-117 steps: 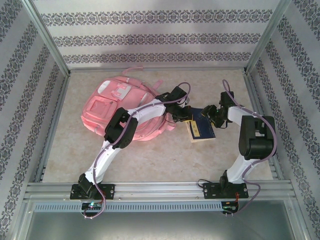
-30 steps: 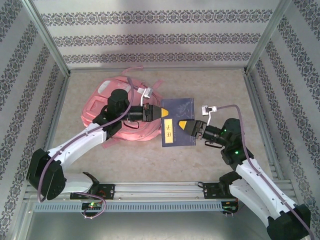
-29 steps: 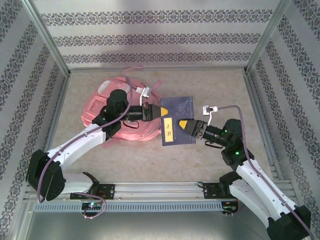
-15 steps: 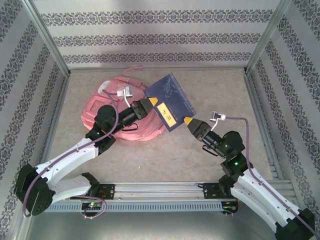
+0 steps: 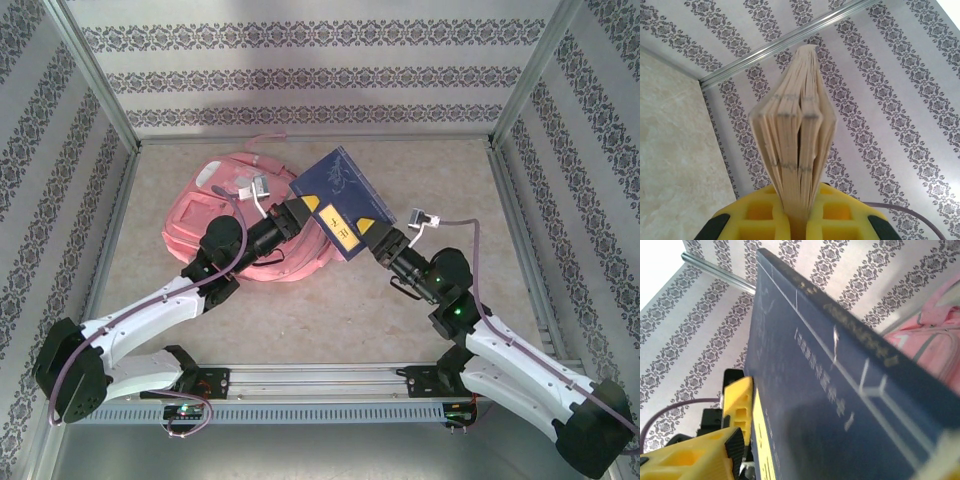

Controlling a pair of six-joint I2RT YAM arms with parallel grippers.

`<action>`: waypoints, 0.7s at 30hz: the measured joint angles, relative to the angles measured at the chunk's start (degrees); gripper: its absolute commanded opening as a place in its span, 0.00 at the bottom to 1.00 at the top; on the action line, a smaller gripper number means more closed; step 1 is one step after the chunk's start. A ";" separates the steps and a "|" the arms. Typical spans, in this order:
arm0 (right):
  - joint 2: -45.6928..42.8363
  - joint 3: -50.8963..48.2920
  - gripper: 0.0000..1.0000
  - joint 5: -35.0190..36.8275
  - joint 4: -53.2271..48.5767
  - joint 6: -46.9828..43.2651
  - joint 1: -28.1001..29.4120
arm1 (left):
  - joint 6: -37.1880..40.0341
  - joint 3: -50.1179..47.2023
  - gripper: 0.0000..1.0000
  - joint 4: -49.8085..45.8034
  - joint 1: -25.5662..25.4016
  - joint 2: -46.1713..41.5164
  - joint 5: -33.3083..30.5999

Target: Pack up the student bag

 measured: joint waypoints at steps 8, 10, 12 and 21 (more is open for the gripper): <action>2.36 2.71 0.00 0.44 -0.46 -0.74 0.00 | 0.00 0.24 0.21 -3.08 -0.39 0.22 -2.75; 1.66 3.02 0.00 0.61 -2.47 -1.31 -0.09 | 1.92 1.64 0.42 -6.75 -0.46 0.20 -2.86; -0.02 3.50 0.00 1.14 -6.45 -1.81 -1.03 | 5.29 4.04 0.59 -12.61 -0.57 -0.20 -3.58; -8.39 6.84 0.00 6.58 -30.64 -5.73 -8.20 | 21.77 23.89 0.73 -46.60 10.62 4.50 -7.06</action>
